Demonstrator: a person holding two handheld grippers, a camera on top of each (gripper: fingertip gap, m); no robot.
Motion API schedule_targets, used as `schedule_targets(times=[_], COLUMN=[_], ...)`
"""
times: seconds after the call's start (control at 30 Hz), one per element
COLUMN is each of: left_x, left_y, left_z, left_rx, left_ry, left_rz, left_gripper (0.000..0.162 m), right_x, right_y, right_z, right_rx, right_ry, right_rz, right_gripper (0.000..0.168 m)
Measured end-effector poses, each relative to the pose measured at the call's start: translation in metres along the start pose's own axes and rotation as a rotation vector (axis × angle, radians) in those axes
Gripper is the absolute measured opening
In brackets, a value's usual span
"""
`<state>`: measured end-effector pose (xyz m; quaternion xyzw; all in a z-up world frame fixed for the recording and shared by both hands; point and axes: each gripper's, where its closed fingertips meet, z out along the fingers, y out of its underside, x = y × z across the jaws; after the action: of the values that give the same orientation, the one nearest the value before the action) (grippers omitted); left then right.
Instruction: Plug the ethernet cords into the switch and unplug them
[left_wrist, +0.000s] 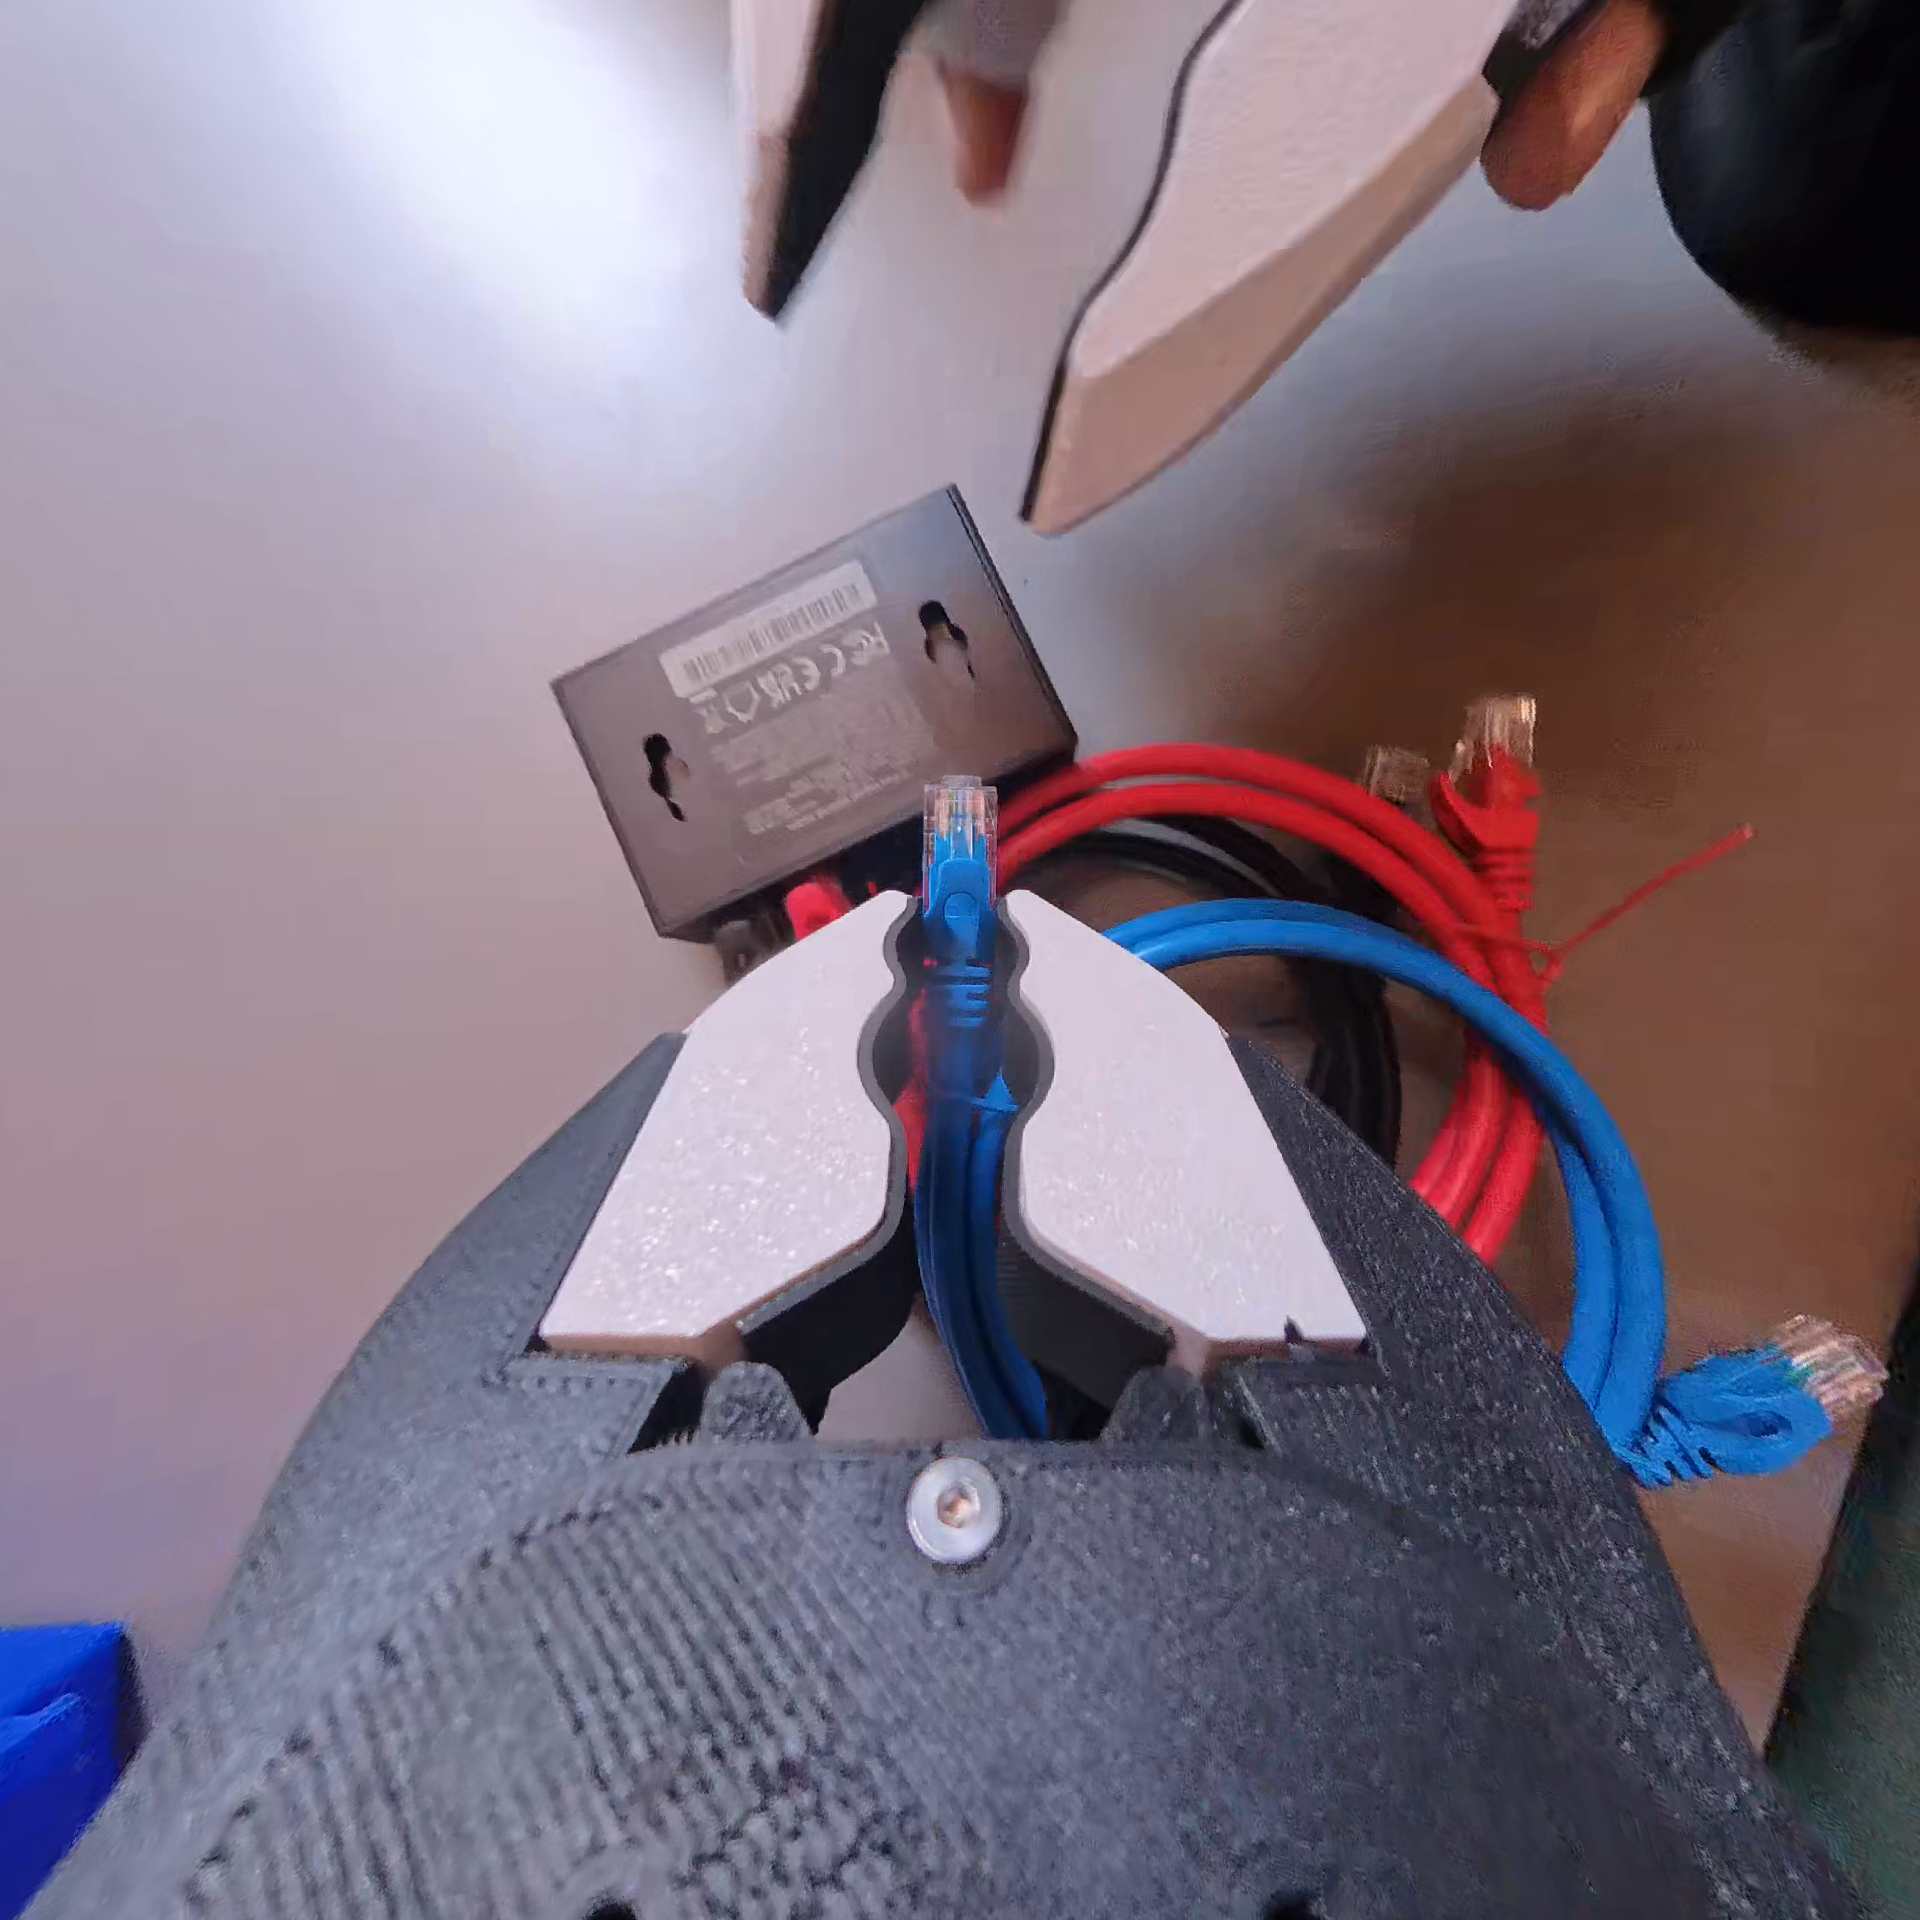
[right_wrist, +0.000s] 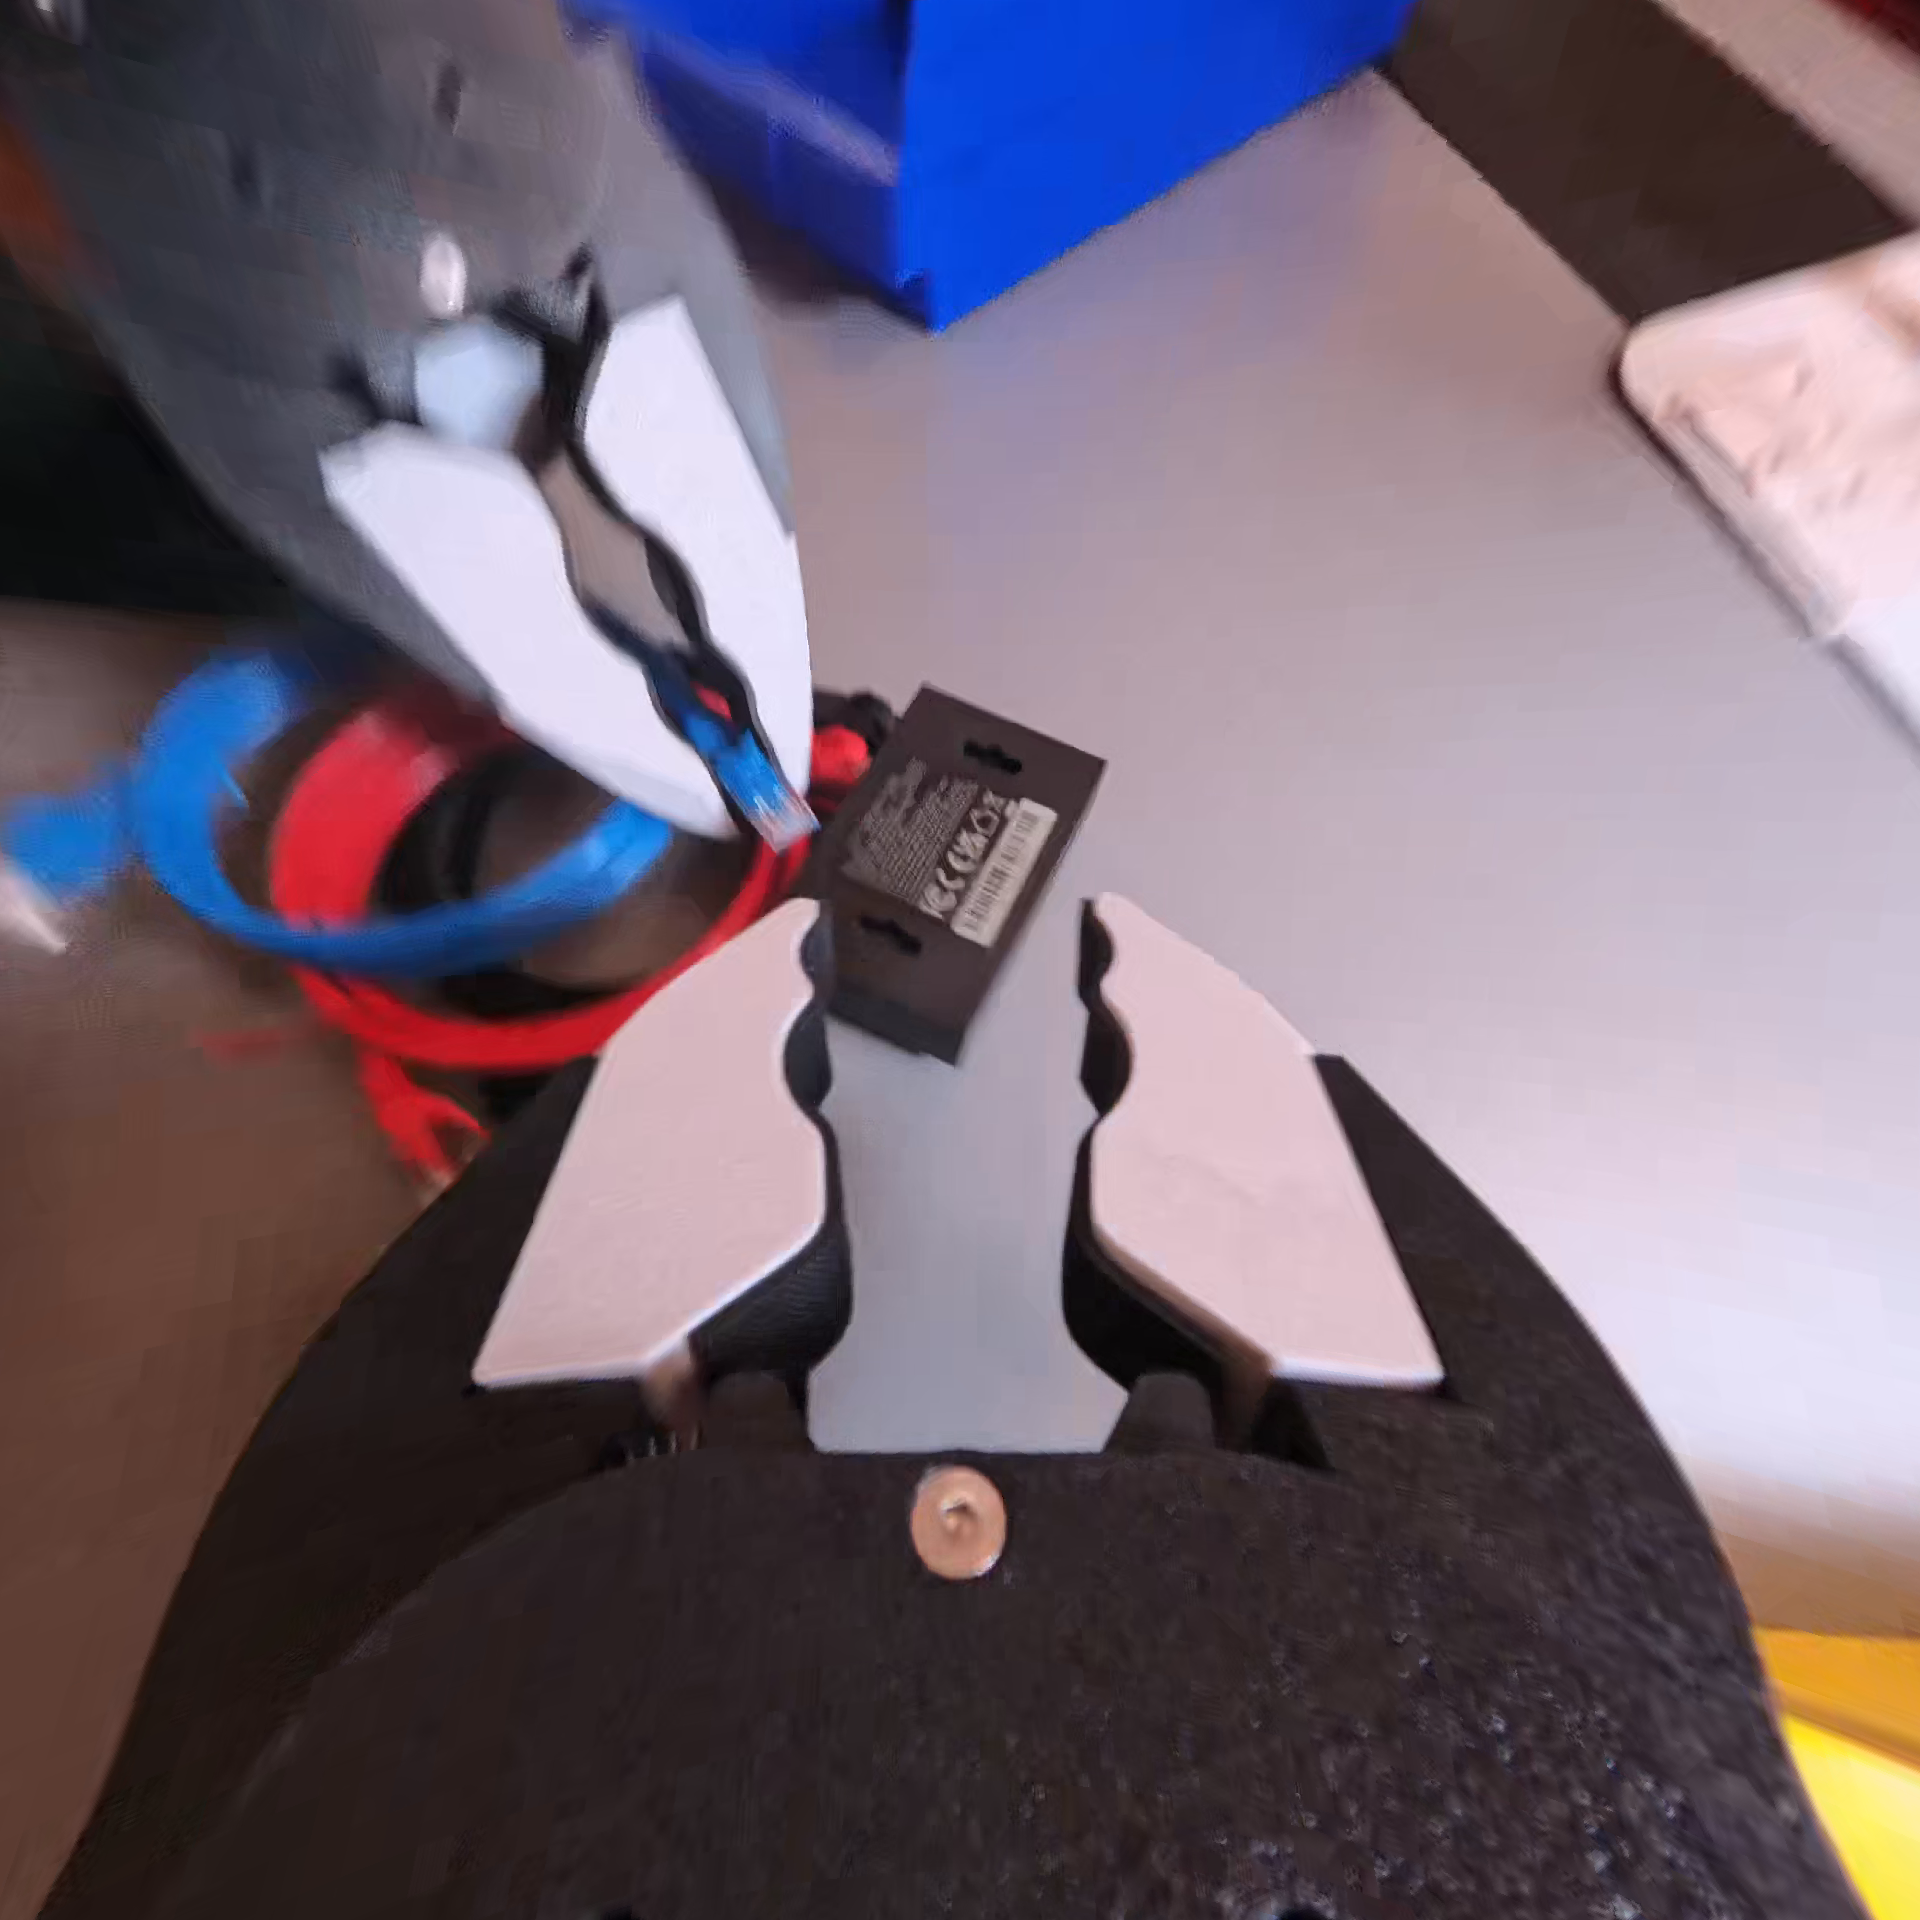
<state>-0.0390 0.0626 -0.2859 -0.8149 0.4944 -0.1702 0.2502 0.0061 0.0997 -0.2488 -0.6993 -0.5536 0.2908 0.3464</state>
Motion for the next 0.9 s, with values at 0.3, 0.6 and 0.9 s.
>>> schedule_targets(times=[0.3,0.6,0.9], left_x=[0.012,0.017,0.021], left_y=[0.024,0.044,0.039], left_z=[0.003,-0.009,-0.014], left_rx=[-0.104,-0.063,-0.030], left_ry=[0.126,0.272,0.267], left_rz=[0.120,0.171,0.241], left_gripper=[0.013,0.013,0.013], right_x=[-0.001,-0.016,-0.032], right_y=[0.029,0.025,0.040], right_z=[0.036,0.079,0.053], right_rx=[-0.446,-0.355,-0.414], right_ry=[-0.239,-0.528,-0.415], right_rz=[-0.637,-0.640,-0.429], right_gripper=[0.106,0.102,0.100])
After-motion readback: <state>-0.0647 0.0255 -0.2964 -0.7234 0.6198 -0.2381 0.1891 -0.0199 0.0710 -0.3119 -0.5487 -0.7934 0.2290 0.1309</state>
